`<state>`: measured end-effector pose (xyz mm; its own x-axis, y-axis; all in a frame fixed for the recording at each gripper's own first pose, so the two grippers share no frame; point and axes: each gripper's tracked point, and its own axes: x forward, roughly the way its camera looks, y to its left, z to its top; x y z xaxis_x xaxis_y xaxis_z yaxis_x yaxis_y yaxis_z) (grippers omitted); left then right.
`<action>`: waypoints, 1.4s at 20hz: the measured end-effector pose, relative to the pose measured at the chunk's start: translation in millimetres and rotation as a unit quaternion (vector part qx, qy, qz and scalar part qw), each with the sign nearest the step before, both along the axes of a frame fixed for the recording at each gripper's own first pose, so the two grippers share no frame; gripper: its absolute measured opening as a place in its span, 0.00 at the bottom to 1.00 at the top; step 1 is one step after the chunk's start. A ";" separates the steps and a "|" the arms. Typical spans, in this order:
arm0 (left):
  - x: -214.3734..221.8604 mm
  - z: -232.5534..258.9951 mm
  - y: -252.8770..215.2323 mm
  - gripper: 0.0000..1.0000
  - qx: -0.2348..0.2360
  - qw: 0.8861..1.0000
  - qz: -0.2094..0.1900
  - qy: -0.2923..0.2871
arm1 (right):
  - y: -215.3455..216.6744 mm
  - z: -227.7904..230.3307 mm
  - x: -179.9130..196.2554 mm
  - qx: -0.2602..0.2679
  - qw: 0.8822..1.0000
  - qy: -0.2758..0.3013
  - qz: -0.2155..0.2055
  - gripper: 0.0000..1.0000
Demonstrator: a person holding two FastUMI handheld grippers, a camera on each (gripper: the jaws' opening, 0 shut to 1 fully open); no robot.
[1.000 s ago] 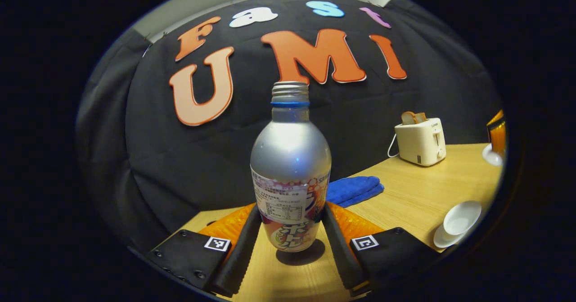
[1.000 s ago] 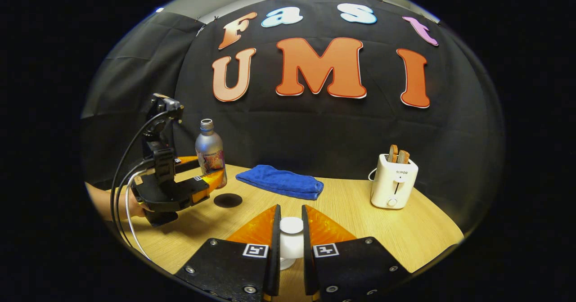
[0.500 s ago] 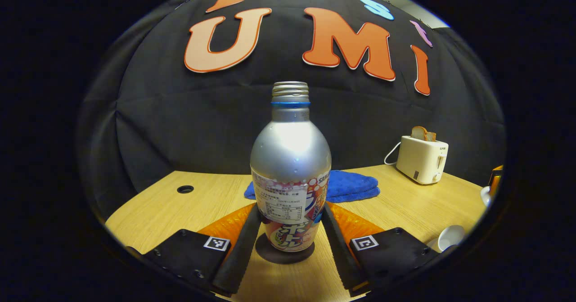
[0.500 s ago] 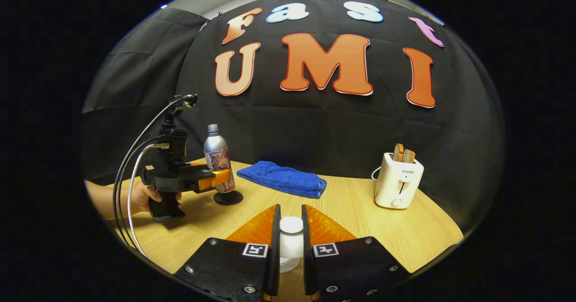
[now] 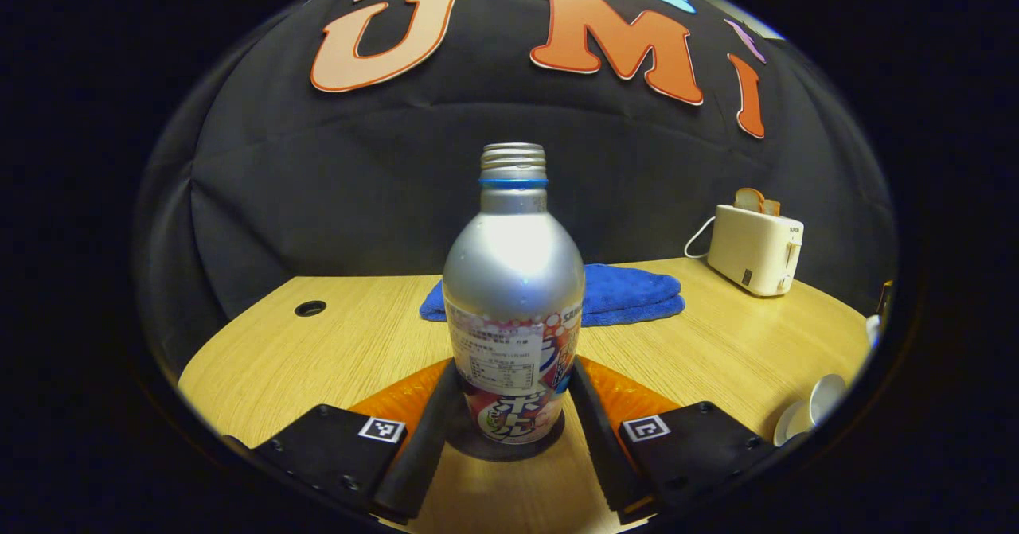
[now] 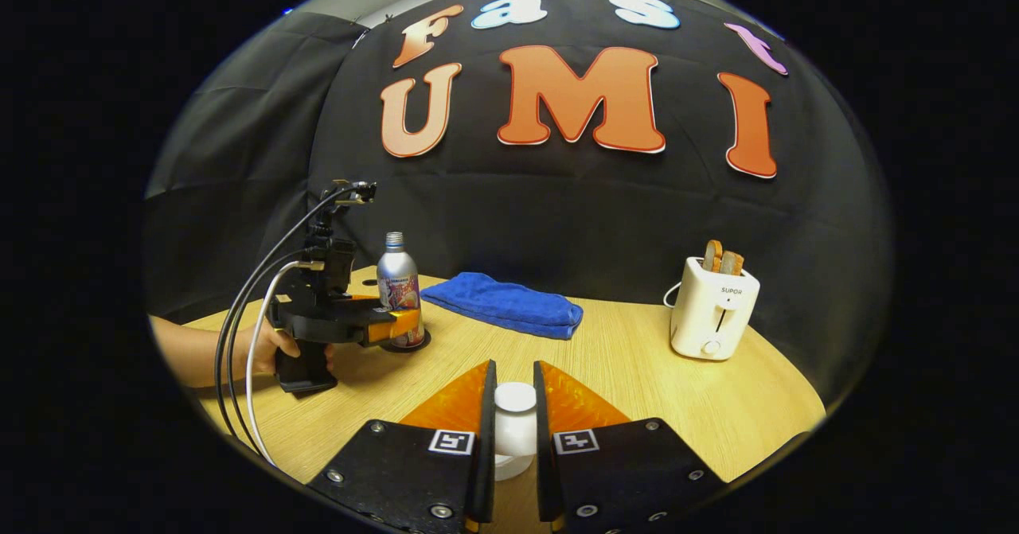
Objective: Open the teacup lid with one hand, grasp the water bottle and pour water into the teacup with the other hand; after pouring, place the water bottle on the coaster and then close the teacup lid.
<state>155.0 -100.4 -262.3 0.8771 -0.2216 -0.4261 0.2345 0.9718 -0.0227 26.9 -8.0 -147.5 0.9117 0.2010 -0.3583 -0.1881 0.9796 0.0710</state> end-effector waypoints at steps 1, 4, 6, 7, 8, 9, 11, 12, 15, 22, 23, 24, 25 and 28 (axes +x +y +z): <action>-0.6 0.9 -0.1 0.82 0.001 1.000 -0.003 0.001 | 2.8 -3.0 0.6 0.001 1.000 0.004 0.003 0.22; -6.1 -1.7 2.6 0.88 -0.002 1.000 -0.003 0.009 | 6.8 -12.5 -1.0 0.003 1.000 0.015 0.008 0.22; -11.7 2.3 4.3 0.89 -0.002 1.000 -0.005 0.012 | 11.7 -18.3 -2.9 0.003 1.000 0.021 0.011 0.22; -13.8 6.4 5.9 0.94 -0.002 1.000 -0.007 0.008 | 14.3 -21.6 -2.5 0.003 1.000 0.024 0.013 0.22; -14.3 12.0 8.2 0.94 -0.005 1.000 -0.008 0.002 | 16.3 -25.0 -2.2 0.003 1.000 0.026 0.013 0.22; -16.5 16.3 10.3 0.94 -0.006 1.000 -0.009 -0.002 | 18.4 -29.0 -2.6 0.004 0.999 0.030 0.013 0.22; -23.8 23.7 14.6 0.94 -0.003 1.000 -0.013 -0.009 | 25.1 -33.6 -0.8 0.007 0.999 0.034 0.018 0.22; -28.4 28.2 15.9 0.94 0.000 1.000 -0.015 -0.014 | 26.1 -37.2 -0.2 0.007 0.999 0.035 0.017 0.22; -40.2 42.3 21.2 0.94 0.002 1.000 -0.016 -0.026 | 27.6 -50.9 0.6 0.006 0.999 0.049 0.010 0.22; -65.6 61.9 23.2 0.94 -0.011 0.999 -0.020 -0.043 | 28.9 -56.5 -2.3 -0.001 0.999 0.049 0.005 0.24; -70.2 66.3 22.0 0.94 -0.015 0.999 -0.021 -0.045 | 27.8 -55.7 -2.2 -0.007 0.999 0.048 0.004 0.26; -73.4 70.4 20.9 0.94 -0.016 0.998 -0.021 -0.050 | 28.5 -56.0 -2.4 -0.011 0.999 0.046 0.003 0.29; -77.3 76.6 20.9 0.94 -0.015 0.998 -0.021 -0.058 | 27.5 -52.7 -2.8 -0.015 0.999 0.042 0.000 0.30; -88.3 99.6 22.8 0.94 -0.013 0.996 -0.016 -0.086 | 27.0 -27.1 -4.9 -0.010 1.000 0.004 -0.005 0.45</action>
<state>66.7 -77.6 -162.7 0.9293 -0.2586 -0.2637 0.2672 0.9636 -0.0037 22.0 19.0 -174.6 0.9110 0.1842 -0.3691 -0.1777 0.9827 0.0518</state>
